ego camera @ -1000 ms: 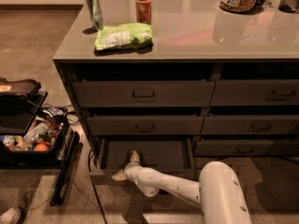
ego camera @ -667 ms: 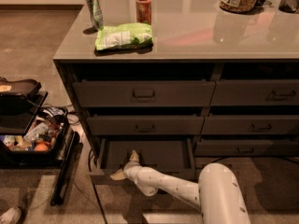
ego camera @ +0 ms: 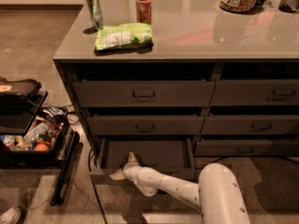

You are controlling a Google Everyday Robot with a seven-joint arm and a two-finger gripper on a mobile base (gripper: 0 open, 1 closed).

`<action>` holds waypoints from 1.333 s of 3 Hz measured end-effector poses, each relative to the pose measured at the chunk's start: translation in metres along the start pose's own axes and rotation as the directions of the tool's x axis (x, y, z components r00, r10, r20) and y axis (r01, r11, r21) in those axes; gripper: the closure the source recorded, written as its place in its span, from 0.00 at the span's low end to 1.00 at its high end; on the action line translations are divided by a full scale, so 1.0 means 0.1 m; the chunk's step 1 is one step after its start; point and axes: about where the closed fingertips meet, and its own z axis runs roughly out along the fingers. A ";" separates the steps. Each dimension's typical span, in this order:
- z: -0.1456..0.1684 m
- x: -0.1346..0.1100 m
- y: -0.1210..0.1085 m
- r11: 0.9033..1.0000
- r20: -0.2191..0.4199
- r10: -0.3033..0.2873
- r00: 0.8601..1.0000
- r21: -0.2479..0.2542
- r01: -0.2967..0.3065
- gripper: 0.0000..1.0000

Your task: Close bottom drawer

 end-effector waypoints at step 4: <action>-0.03 -0.06 0.03 1.000 0.011 0.003 1.000 -0.001 -0.003 1.00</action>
Offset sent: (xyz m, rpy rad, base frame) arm -0.0054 0.0007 -0.0007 0.0142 -0.0086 0.0014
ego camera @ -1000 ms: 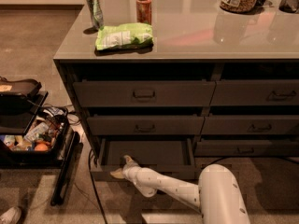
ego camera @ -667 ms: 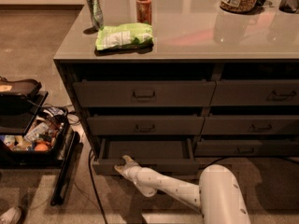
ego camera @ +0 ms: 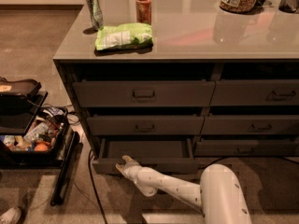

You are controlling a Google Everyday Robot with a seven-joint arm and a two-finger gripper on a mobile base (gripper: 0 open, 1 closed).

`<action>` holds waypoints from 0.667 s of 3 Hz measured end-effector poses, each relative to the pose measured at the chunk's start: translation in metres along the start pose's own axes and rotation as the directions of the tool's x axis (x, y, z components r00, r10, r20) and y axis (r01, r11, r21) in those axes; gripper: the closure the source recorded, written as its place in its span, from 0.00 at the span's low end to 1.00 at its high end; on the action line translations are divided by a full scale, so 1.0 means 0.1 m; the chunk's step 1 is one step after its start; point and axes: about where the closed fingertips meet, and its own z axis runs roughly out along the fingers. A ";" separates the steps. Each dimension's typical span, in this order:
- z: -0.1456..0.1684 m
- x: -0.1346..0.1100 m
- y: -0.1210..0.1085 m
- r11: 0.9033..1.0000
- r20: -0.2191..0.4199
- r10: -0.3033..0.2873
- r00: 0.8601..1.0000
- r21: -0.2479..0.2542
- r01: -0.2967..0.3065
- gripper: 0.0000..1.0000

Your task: Close bottom drawer

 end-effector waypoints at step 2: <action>0.00 0.00 0.00 1.000 0.000 0.000 1.000 0.000 0.000 0.81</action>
Offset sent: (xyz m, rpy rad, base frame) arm 0.0000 0.0000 0.0000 0.0000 0.0000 0.0000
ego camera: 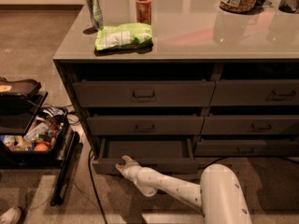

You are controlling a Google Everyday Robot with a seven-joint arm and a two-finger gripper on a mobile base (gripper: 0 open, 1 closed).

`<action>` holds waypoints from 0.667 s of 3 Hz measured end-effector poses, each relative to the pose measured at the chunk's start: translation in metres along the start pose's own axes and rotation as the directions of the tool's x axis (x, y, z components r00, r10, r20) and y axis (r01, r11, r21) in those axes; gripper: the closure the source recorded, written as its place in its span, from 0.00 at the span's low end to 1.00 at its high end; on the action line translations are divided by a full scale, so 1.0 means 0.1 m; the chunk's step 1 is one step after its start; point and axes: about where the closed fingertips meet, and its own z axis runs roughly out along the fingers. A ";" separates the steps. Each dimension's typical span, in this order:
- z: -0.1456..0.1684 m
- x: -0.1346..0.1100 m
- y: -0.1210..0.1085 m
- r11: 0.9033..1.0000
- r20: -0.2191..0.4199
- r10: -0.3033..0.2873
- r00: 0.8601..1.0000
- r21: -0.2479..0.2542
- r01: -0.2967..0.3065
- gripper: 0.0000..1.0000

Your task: Close bottom drawer

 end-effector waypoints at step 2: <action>-0.09 -0.08 -0.04 1.000 0.007 0.002 1.000 0.001 -0.002 0.35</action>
Offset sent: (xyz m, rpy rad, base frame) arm -0.0005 -0.0038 0.0102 0.0051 -0.0034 -0.0012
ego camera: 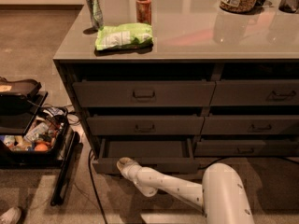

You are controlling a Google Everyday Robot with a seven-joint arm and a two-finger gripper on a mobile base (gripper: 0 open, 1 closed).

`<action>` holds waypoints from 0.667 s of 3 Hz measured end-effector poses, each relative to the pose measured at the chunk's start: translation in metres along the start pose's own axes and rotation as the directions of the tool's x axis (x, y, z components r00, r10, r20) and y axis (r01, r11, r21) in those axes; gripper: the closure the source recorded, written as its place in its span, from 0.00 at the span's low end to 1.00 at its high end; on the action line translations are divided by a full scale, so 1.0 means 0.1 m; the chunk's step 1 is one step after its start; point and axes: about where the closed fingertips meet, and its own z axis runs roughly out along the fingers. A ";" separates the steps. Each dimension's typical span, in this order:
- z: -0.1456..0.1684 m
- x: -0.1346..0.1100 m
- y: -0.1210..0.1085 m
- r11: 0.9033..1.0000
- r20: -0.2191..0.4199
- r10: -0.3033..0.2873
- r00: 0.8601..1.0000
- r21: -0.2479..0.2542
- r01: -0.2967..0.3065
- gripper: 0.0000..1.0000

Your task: Close bottom drawer

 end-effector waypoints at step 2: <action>-0.41 0.02 0.21 0.999 0.089 -0.005 0.996 0.040 0.001 0.00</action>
Offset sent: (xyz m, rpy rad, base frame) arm -0.0367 -0.0101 0.0237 0.0336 -0.1122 -0.0037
